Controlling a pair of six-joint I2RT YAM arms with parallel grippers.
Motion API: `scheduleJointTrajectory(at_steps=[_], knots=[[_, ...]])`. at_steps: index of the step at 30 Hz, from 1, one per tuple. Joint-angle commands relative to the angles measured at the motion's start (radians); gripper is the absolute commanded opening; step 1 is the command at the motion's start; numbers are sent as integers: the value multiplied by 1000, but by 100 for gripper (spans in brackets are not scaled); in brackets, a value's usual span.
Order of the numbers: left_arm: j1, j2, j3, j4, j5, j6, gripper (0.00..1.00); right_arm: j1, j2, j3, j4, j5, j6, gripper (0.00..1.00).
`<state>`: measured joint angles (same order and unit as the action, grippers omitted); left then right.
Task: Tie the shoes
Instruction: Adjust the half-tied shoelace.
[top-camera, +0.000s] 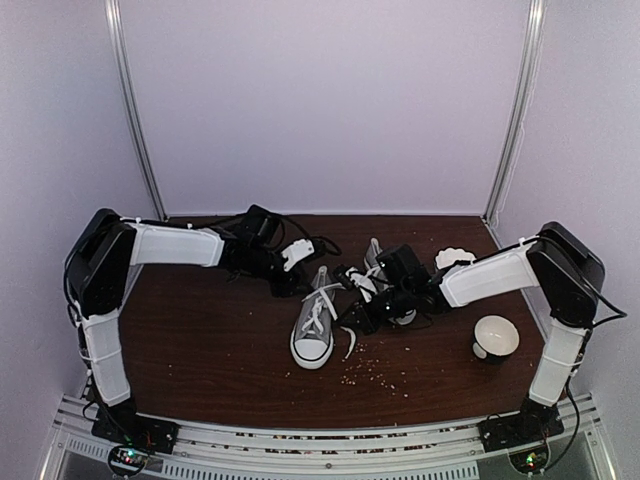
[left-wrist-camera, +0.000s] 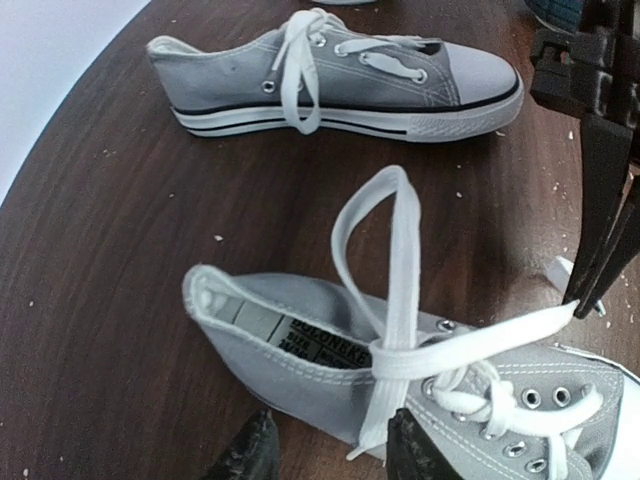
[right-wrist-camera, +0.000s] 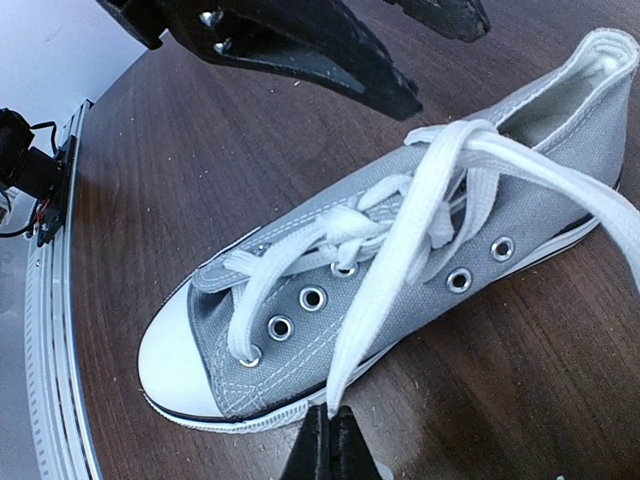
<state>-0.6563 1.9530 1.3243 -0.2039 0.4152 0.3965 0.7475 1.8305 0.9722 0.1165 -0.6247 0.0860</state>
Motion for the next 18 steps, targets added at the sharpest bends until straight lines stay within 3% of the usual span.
scheduleJointTrajectory(at_steps=[1,12,13,16,18], knots=[[-13,67,80,-99,48,75,37,-2,17,19,12,-8,6,0],[-12,113,128,-155,79,106,31,-2,19,28,2,-12,0,0],[-12,113,126,-150,77,103,27,-2,19,28,2,-12,0,0],[-13,109,119,-137,55,87,1,-2,20,29,0,-12,0,0],[-12,92,99,-114,26,68,0,-1,19,30,0,-12,1,0]])
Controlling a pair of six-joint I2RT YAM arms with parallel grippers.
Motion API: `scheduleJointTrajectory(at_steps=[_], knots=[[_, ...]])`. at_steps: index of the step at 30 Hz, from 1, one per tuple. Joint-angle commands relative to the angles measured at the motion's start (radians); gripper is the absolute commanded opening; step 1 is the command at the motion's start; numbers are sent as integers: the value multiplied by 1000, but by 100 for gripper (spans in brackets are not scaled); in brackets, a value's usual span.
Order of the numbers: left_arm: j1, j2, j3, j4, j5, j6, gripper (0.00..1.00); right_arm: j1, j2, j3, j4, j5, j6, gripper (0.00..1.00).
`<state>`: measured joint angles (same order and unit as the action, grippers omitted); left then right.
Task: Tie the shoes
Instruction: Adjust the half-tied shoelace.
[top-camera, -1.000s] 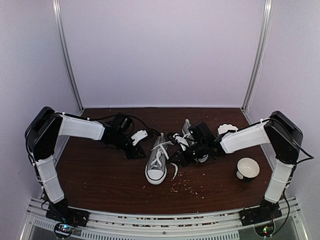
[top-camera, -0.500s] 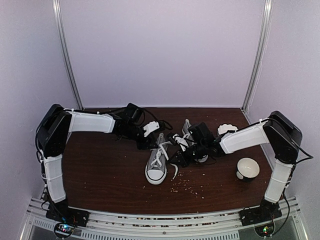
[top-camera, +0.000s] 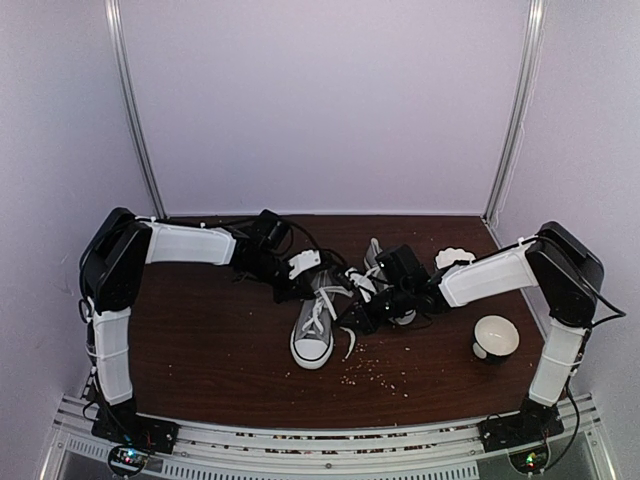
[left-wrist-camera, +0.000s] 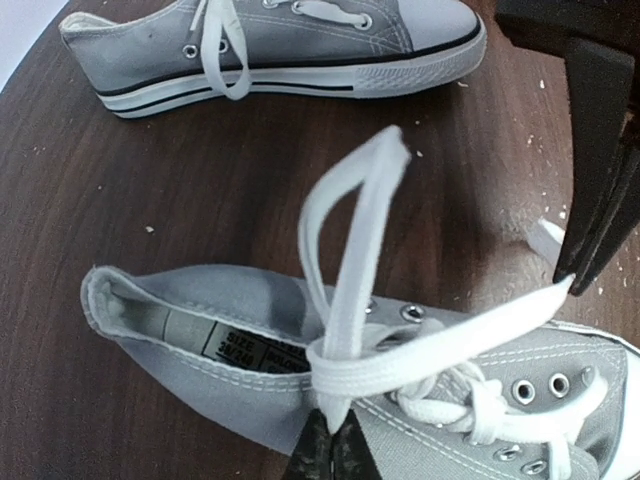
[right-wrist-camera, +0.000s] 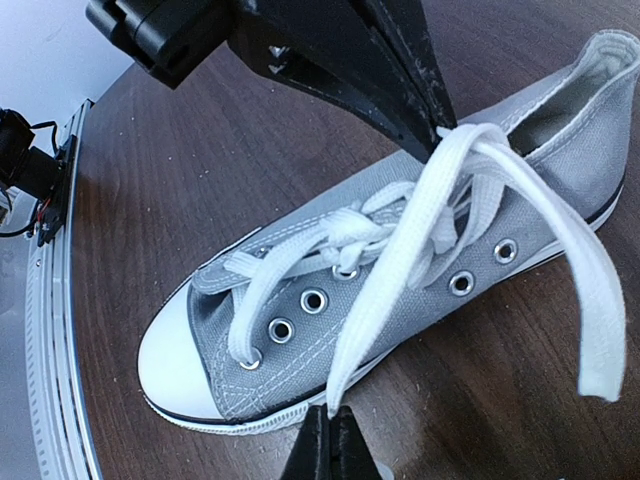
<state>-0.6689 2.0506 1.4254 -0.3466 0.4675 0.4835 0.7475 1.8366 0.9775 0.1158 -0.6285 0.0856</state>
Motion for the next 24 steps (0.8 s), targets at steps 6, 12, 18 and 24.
scheduleJointTrajectory(at_steps=[6,12,18,24], knots=[[18,-109,-141,102,-127,-112,0,-2,17,25,-1,-9,2,0],[19,-172,-251,140,-129,-158,0,-1,30,33,6,-16,6,0],[19,-166,-287,143,-80,-177,6,0,37,35,2,-19,7,0],[20,-200,-226,69,89,-136,47,0,41,38,-9,-19,5,0]])
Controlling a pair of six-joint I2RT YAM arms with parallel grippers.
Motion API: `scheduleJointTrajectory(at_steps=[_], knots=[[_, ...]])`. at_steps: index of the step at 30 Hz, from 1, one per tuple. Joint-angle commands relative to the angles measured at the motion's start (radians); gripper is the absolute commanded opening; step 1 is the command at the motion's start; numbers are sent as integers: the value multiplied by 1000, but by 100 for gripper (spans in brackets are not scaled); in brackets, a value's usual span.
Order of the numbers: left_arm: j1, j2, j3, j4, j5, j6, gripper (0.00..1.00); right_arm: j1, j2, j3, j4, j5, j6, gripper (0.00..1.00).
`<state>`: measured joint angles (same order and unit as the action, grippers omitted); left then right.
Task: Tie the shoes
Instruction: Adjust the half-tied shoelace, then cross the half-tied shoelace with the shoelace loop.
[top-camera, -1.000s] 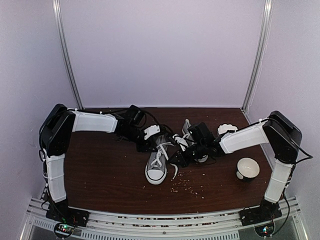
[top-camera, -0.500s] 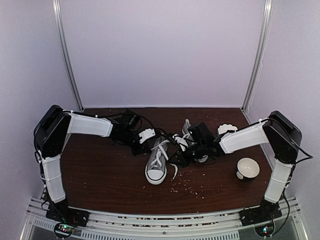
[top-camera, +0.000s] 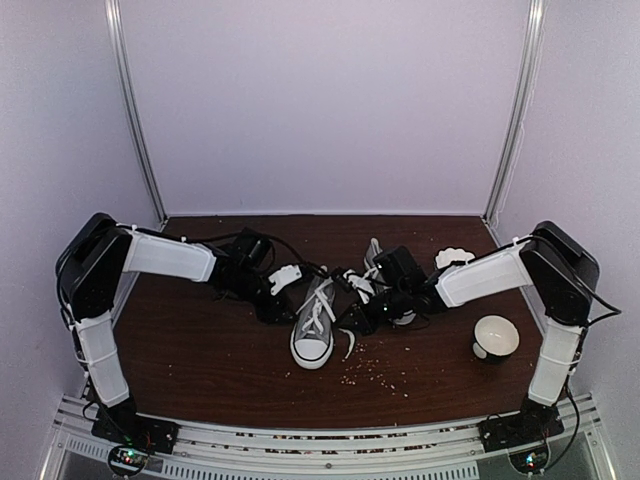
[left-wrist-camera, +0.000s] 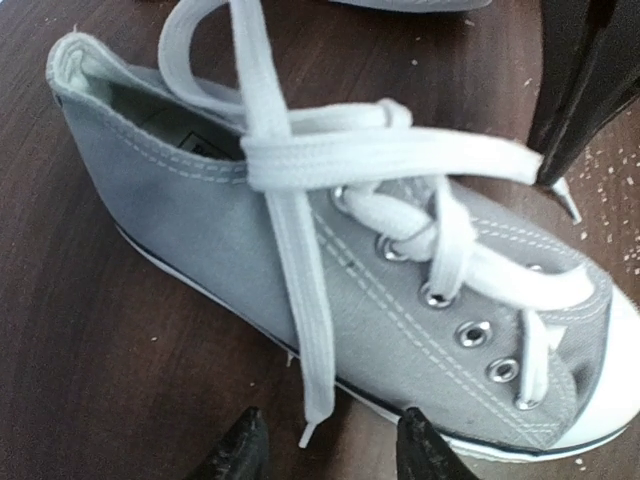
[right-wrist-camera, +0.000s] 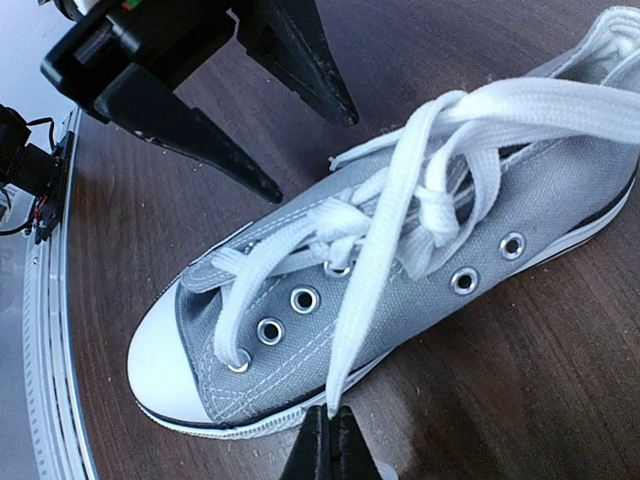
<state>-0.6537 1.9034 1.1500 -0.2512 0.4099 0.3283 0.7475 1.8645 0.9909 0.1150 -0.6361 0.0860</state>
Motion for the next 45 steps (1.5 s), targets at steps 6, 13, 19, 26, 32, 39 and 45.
scheduleJointTrajectory(at_steps=[6,13,19,26,32,39,45], knots=[[7,-36,181,-39,233,-76,53,-2,4,31,-15,-13,3,0],[18,120,342,-92,263,-206,55,-7,-23,32,-36,11,0,0],[19,185,418,-130,244,-268,55,-16,-30,35,-37,15,15,0],[18,223,453,-158,208,-285,46,-22,-34,45,-46,18,11,0],[16,234,460,-204,236,-275,35,-22,-35,38,-49,20,12,0],[12,251,464,-222,240,-274,42,-22,-25,56,-62,26,8,0],[9,269,470,-222,281,-273,24,-22,-26,53,-62,25,8,0]])
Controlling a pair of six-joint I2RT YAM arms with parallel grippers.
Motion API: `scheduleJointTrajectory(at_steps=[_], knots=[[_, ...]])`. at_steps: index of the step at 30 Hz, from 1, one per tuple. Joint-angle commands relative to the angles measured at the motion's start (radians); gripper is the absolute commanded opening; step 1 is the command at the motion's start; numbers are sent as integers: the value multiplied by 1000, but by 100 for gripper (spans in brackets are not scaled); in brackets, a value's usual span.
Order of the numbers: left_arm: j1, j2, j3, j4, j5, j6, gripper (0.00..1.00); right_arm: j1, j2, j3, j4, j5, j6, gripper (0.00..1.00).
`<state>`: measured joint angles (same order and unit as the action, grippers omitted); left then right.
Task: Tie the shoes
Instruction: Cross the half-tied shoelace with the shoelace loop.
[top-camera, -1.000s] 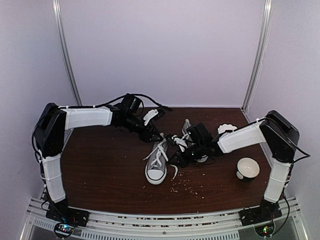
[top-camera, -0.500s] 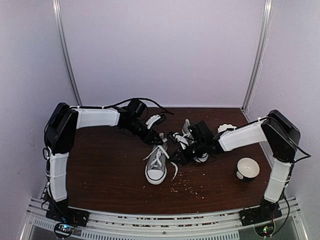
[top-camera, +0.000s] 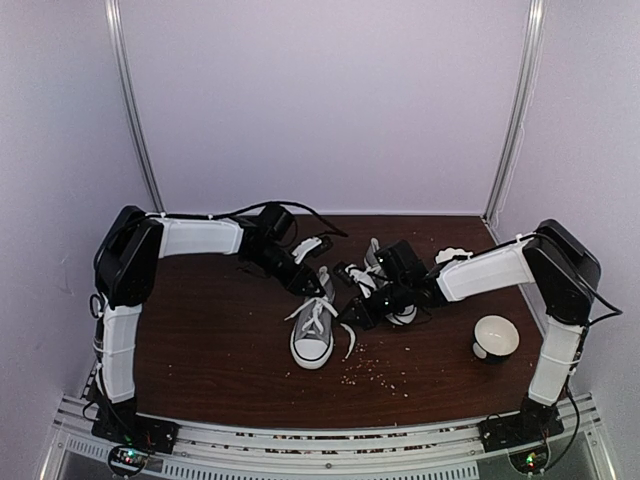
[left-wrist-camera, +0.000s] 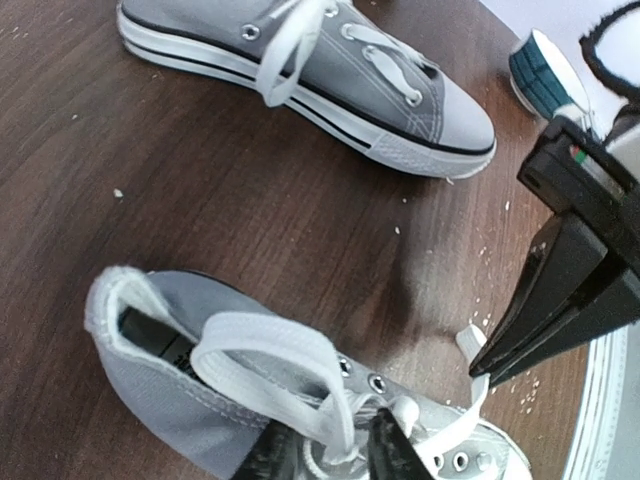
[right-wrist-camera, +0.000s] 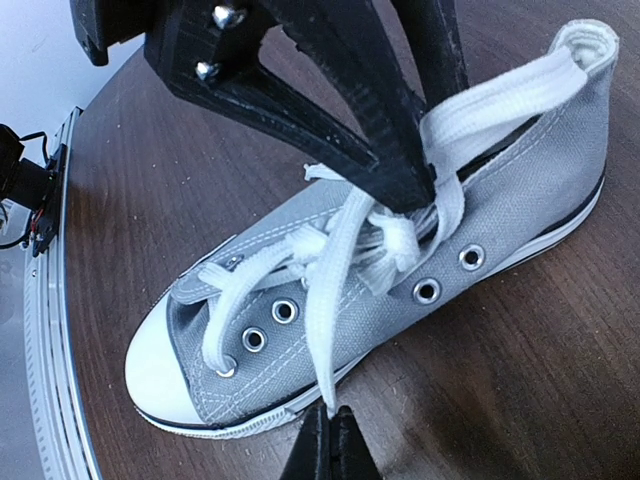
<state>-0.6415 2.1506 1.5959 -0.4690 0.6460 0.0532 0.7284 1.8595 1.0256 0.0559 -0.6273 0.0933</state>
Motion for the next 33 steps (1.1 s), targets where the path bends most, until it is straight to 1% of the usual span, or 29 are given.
scheduleJointTrajectory(at_steps=[1,3,4,6,7,9,11,13,16,21,24,27,29,30,33], knots=[[-4,23,24,-5,52,1,17,-2,-23,18,-5,17,0,0],[-3,24,23,-5,64,2,2,-3,-24,15,-5,16,0,0],[-3,22,21,-3,68,2,0,-2,-26,13,-5,15,0,0],[-3,4,-3,26,79,-1,0,-3,-30,9,-7,13,-1,0],[-3,-17,-29,65,79,-10,0,-3,-35,6,-7,10,-1,4],[-3,-77,-96,161,61,-27,0,-4,-47,-5,-3,0,0,15],[-4,-131,-163,288,39,-40,0,-12,-67,-20,9,-30,0,24],[-4,-168,-210,361,31,-41,0,-26,-94,-41,50,-78,16,31],[-4,-185,-234,403,39,-22,0,-59,-96,-62,168,-164,84,36],[-4,-185,-258,459,51,-3,0,-91,-10,8,342,-224,206,36],[-5,-174,-253,449,56,13,0,-99,41,49,420,-237,255,35],[-4,-171,-257,444,53,20,0,-107,76,81,432,-240,249,33],[-3,-176,-263,451,41,17,0,-106,94,97,417,-250,226,27],[-3,-180,-266,457,36,13,0,-107,100,101,418,-261,222,25],[-4,-192,-289,494,27,1,0,-107,115,102,426,-274,218,26]])
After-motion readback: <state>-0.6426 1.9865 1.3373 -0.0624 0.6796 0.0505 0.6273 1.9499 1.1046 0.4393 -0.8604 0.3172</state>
